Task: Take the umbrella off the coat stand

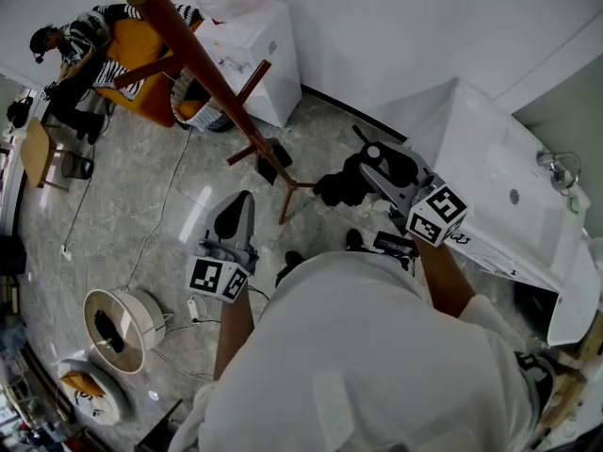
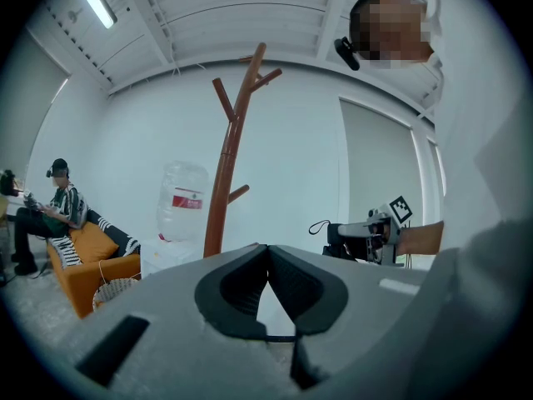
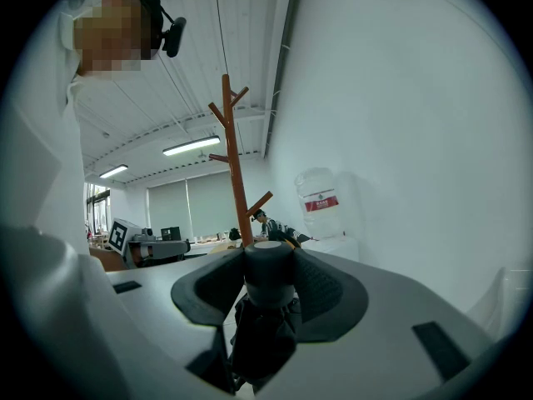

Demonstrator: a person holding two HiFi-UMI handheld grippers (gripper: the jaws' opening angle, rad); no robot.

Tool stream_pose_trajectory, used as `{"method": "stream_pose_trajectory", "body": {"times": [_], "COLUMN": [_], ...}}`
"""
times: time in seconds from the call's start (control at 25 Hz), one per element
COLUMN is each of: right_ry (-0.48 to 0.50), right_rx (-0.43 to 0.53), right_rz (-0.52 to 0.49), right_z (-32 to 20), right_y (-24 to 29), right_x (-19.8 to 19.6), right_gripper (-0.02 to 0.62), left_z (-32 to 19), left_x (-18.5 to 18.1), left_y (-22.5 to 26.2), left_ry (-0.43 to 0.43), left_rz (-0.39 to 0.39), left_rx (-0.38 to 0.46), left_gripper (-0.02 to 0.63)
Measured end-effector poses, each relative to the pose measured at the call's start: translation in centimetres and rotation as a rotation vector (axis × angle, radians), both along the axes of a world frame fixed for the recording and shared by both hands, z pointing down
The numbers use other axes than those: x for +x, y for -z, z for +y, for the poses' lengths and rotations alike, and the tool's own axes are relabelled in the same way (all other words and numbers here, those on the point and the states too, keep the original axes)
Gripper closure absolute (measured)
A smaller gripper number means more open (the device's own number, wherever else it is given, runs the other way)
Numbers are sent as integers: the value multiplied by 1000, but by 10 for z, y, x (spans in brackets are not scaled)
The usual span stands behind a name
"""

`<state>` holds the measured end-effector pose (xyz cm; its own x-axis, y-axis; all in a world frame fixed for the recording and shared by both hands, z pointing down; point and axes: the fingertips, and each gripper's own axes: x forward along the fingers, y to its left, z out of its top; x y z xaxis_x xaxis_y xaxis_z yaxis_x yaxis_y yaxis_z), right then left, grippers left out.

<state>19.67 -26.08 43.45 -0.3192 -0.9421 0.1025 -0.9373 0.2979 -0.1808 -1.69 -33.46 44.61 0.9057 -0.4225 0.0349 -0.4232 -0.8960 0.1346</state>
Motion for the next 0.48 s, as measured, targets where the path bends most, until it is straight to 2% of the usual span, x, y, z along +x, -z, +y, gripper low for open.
{"method": "stream_pose_trajectory", "body": {"times": [0.48], "right_ry": [-7], "right_rx": [-3], "right_rz": [-8], "right_z": [0], "right_y": [-2], "right_x": [-2], "right_gripper": [407], "left_z": [7], "left_x": [2], "left_y": [-4], "left_ry": [-16], "left_rz": [7], "left_rx": [-16], "left_gripper": [592]}}
